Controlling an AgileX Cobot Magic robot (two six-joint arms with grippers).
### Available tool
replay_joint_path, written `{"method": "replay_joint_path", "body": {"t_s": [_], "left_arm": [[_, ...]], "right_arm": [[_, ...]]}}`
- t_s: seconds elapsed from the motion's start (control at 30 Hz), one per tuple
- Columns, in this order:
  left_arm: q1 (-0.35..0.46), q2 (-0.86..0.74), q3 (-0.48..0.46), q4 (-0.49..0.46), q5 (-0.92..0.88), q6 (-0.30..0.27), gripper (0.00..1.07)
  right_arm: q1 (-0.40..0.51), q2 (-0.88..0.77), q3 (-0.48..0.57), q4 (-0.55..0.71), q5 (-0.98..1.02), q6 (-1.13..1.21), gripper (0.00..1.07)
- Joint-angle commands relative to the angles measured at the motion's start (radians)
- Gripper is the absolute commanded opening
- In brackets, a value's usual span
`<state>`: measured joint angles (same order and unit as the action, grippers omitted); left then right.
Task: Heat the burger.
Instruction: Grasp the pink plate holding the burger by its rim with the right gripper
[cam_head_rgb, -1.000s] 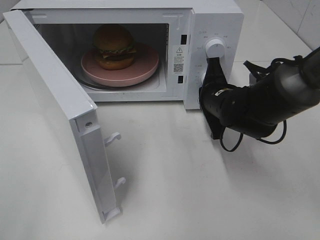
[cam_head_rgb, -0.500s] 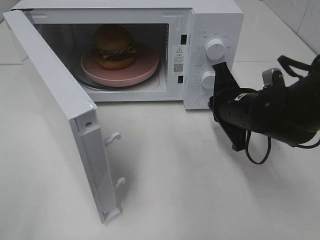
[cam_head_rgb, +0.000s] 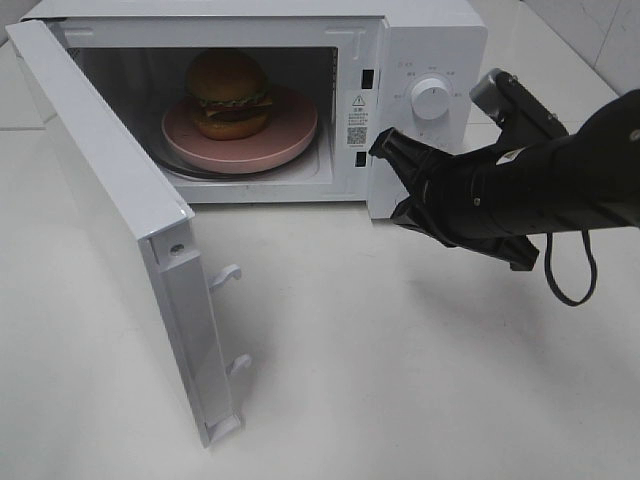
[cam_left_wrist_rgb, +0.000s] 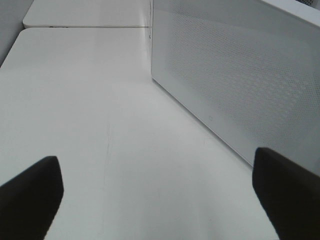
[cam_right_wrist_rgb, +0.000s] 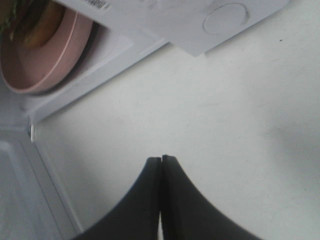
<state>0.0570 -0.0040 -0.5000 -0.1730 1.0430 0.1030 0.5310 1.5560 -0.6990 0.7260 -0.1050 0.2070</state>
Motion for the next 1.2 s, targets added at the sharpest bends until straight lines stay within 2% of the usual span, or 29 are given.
{"method": "replay_joint_path", "body": {"t_s": [0.03, 0.07, 0.1, 0.17, 0.2, 0.23, 0.27, 0.4, 0.6, 0.8, 0.93, 1.1, 1.2], "left_arm": [[-0.007, -0.022, 0.003, -0.005, -0.007, -0.004, 0.97], [-0.007, -0.022, 0.003, -0.005, -0.007, -0.004, 0.97], [-0.007, -0.022, 0.003, -0.005, -0.007, -0.004, 0.97], [-0.007, -0.022, 0.003, -0.005, -0.007, -0.004, 0.97], [-0.007, -0.022, 0.003, -0.005, -0.007, -0.004, 0.97], [-0.007, -0.022, 0.003, -0.005, -0.007, -0.004, 0.97], [-0.007, -0.022, 0.003, -0.005, -0.007, -0.004, 0.97], [-0.007, -0.022, 0.003, -0.005, -0.007, -0.004, 0.97], [-0.007, -0.022, 0.003, -0.005, -0.007, -0.004, 0.97], [-0.007, -0.022, 0.003, -0.006, -0.007, -0.004, 0.97], [-0.007, -0.022, 0.003, -0.005, -0.007, -0.004, 0.97], [-0.007, -0.022, 0.003, -0.005, -0.007, -0.004, 0.97], [-0.007, -0.022, 0.003, -0.005, -0.007, -0.004, 0.97]], "right_arm": [[-0.025, -0.041, -0.030, -0.021, 0.128, -0.128, 0.02], [-0.046, -0.058, -0.061, -0.052, 0.219, -0.193, 0.02], [-0.046, -0.058, -0.061, -0.052, 0.219, -0.193, 0.02], [-0.068, -0.070, -0.113, -0.151, 0.383, -0.207, 0.02], [-0.068, -0.070, -0.113, -0.151, 0.383, -0.207, 0.02], [-0.076, -0.071, -0.148, -0.230, 0.479, -0.207, 0.02], [-0.076, -0.071, -0.148, -0.230, 0.479, -0.207, 0.02], [-0.076, -0.071, -0.237, -0.408, 0.687, -0.207, 0.02], [-0.075, -0.071, -0.330, -0.547, 0.880, -0.282, 0.02], [-0.075, -0.071, -0.372, -0.593, 1.008, -0.470, 0.02], [-0.075, -0.071, -0.374, -0.592, 1.029, -0.582, 0.02], [-0.075, -0.071, -0.374, -0.593, 1.063, -0.871, 0.03], [-0.075, -0.071, -0.374, -0.593, 1.063, -0.919, 0.03]]}}
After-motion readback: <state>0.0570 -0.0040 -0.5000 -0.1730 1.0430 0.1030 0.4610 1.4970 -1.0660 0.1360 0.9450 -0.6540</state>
